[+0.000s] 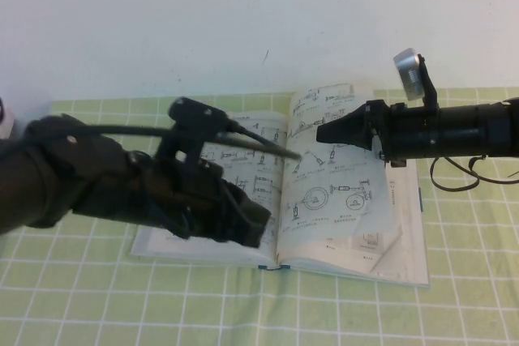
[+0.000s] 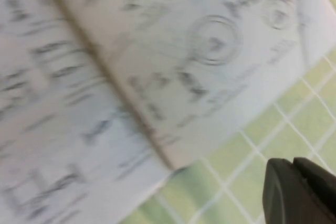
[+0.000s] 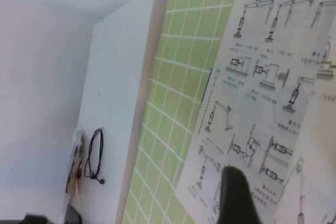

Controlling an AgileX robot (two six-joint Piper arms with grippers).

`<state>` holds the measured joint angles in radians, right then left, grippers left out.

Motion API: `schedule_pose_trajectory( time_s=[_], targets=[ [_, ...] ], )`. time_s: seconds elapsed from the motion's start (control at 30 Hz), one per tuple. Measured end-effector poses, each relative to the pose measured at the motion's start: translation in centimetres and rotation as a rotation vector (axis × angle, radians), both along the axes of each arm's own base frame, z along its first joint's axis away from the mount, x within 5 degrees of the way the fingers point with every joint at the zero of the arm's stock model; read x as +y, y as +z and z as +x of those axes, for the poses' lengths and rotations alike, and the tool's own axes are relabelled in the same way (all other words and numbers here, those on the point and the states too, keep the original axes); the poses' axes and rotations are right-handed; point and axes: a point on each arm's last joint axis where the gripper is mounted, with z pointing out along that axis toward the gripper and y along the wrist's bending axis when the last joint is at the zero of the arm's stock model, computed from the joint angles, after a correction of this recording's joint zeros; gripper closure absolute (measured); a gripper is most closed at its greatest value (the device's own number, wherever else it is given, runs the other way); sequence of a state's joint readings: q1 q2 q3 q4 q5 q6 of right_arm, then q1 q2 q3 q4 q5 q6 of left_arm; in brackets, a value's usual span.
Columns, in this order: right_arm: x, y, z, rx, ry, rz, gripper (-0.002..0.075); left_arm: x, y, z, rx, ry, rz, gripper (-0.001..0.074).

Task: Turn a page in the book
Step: Open the closed book

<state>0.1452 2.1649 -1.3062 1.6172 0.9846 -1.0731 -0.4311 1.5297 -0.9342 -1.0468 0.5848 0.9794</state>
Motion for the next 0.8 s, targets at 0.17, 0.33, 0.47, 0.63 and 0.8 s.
schedule_pose_trajectory(
  time_s=[0.17, 0.33, 0.47, 0.63, 0.8],
  targets=[
    [0.1, 0.3, -0.1, 0.002, 0.014, 0.038, 0.0332, -3.8, -0.5, -2.9, -0.085, -0.105, 0.051, 0.0738],
    [0.3, 0.9, -0.2, 0.006, 0.02, 0.106, 0.0332, -6.7, -0.7, -5.2, -0.222, -0.184, 0.098, 0.0738],
    [0.3, 1.0, -0.2, 0.005, 0.021, 0.114, 0.0332, -8.1, -1.3, -5.9, -0.325, -0.23, 0.143, 0.0738],
    [0.4, 1.1, -0.3, 0.003, 0.039, 0.133, 0.0332, -8.7, -3.0, -4.8, -0.386, -0.183, 0.199, 0.0738],
    [0.5, 1.3, -0.5, 0.001, 0.064, 0.157, 0.0332, -8.9, -4.7, -3.8, -0.407, -0.137, 0.244, 0.0738]
  ],
)
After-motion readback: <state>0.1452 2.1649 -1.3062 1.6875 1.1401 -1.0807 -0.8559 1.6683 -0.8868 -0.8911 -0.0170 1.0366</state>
